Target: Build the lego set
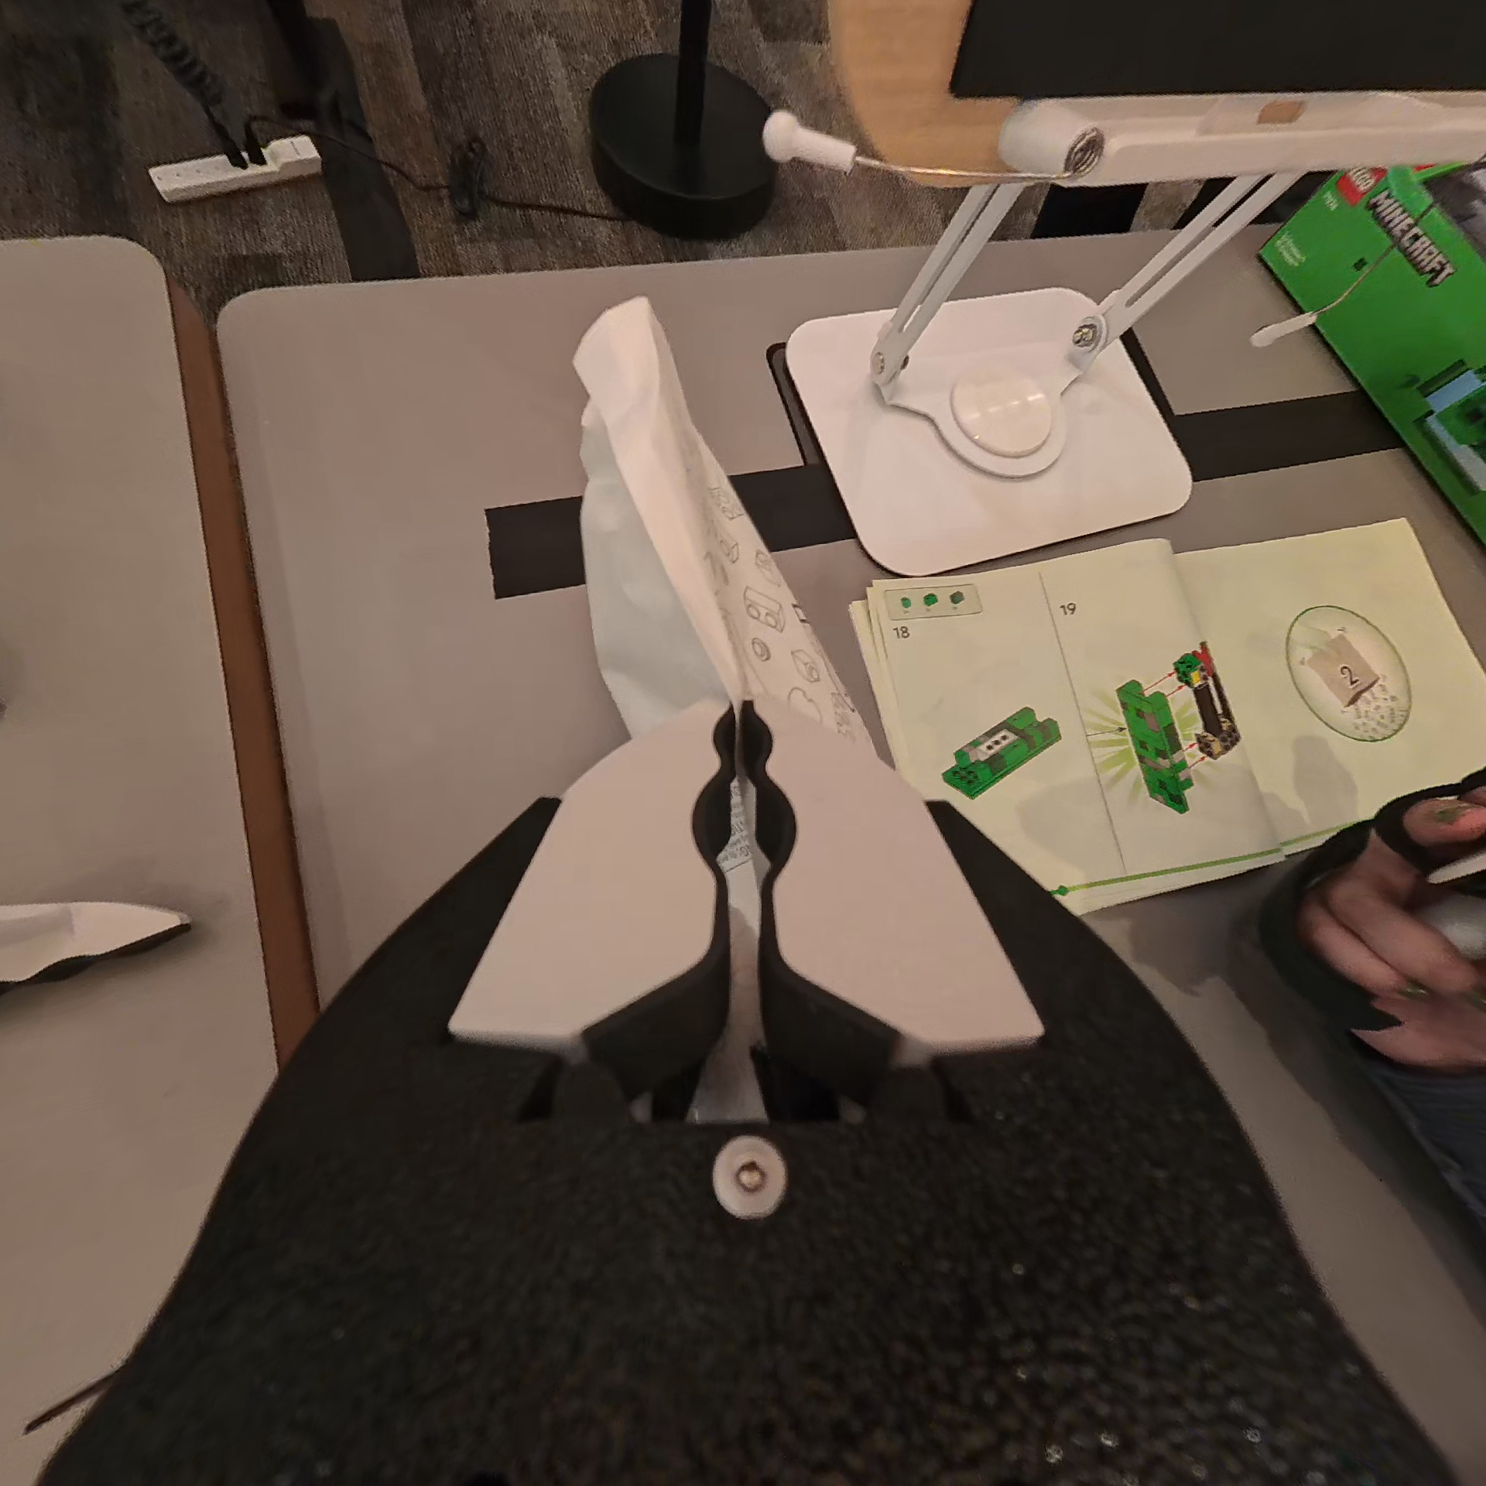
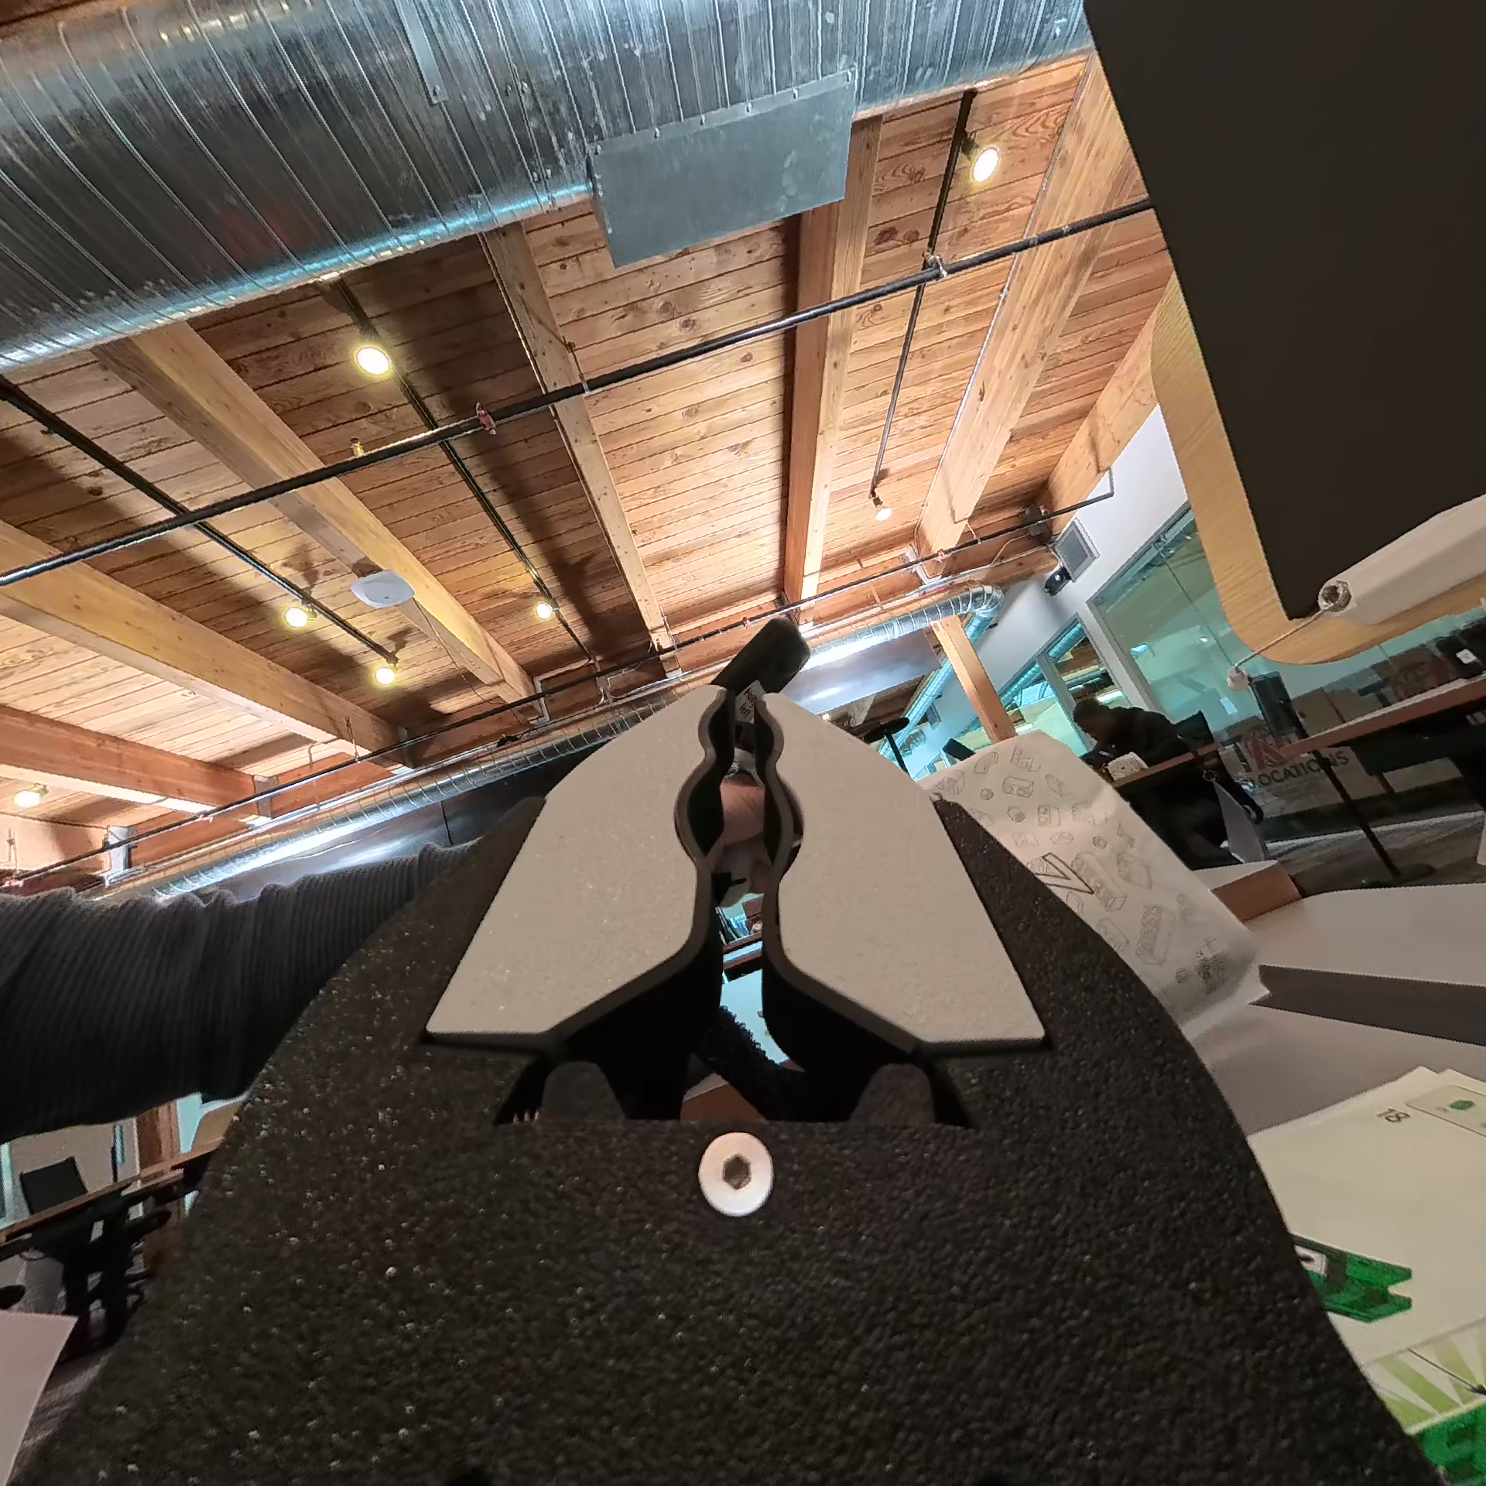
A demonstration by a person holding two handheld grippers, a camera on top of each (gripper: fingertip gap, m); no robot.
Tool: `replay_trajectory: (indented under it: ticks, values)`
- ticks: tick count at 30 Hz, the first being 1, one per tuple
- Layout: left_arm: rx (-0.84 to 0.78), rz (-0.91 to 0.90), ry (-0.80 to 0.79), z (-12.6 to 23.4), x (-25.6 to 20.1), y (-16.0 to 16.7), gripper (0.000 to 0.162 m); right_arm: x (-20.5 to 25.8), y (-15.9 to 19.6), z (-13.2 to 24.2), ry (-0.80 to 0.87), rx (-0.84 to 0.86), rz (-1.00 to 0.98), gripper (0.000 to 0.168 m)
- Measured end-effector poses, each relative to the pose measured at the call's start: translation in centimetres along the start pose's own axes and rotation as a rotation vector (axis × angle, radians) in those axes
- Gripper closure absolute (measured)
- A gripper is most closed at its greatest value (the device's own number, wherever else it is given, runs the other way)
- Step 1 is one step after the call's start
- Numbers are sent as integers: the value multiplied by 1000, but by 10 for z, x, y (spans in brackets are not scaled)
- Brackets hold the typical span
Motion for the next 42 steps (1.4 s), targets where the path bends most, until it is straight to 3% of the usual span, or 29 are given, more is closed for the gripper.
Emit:
replay_trajectory:
  ticks: [1,20,25,42]
  values:
    - [-7,-11,-7,0,0,1,162,0,0,0,1,1,-1,165]
    - [-489,-198,-173,21,-22,32,162,-1,14,-3,5,60,12,165]
    - [-559,-286,-238,19,-32,41,162,-2,15,-3,9,69,15,165]
    - [-689,-183,-243,32,-28,49,162,-1,16,-3,6,69,10,166]
Point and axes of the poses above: each gripper's, where its closed fingertips meet, z back along the fingers, y out of its underside, x = y × z across the jaws, the point moved 2 cm from there along z, back along the fingers, and after that the axes turned 5 degrees about y, right-handed, at the moved point
